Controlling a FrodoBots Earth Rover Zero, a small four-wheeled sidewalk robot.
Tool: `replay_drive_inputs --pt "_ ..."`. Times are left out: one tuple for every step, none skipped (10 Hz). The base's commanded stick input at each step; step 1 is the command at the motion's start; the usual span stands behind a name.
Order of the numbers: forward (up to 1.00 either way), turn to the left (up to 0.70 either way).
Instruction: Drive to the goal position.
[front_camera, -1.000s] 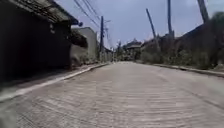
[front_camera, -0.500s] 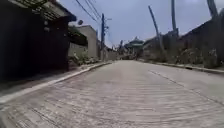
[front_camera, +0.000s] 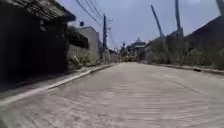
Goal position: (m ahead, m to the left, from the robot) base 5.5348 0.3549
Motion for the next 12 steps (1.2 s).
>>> replay_drive_inputs --pt "1.0 0.0" --pt "1.0 0.0" --pt "1.0 0.0" --pt "1.0 0.0" --pt "1.0 0.0" --pt "1.0 0.0" --pt "1.0 0.0" --pt "0.71 0.0" --pt "0.15 0.0" --pt "0.0 0.0" --pt "0.0 0.0" --pt "0.0 0.0"
